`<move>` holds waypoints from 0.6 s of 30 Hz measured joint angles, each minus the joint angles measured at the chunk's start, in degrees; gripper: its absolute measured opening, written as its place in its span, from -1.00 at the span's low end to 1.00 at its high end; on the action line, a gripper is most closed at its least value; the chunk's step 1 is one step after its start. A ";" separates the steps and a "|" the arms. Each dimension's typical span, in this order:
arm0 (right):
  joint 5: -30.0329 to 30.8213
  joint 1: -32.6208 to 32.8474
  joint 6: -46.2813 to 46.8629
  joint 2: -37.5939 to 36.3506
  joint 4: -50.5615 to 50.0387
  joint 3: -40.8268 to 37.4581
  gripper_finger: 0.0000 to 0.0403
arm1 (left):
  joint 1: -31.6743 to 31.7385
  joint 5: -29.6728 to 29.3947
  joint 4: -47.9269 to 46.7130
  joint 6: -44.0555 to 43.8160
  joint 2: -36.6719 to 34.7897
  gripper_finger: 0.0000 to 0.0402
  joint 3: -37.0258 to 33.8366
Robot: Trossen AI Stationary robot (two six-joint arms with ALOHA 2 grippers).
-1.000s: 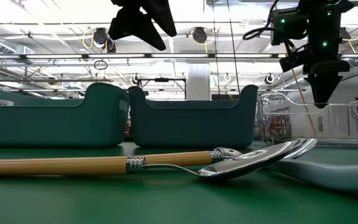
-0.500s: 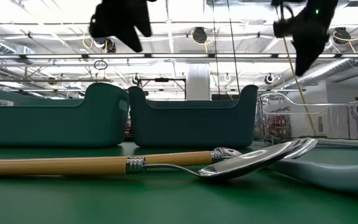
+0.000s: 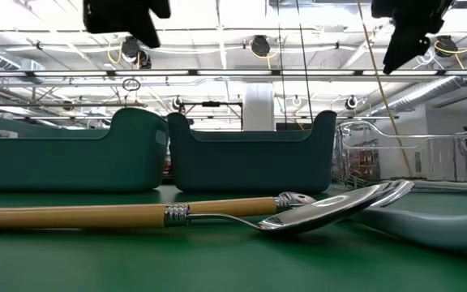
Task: Sort silverware by color (type)
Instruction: Put the orange spoon into the blue bin
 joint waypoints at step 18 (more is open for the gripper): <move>-3.06 9.54 14.82 -4.71 7.23 0.16 -0.08 | -8.97 -0.52 11.03 1.65 9.03 0.24 -0.04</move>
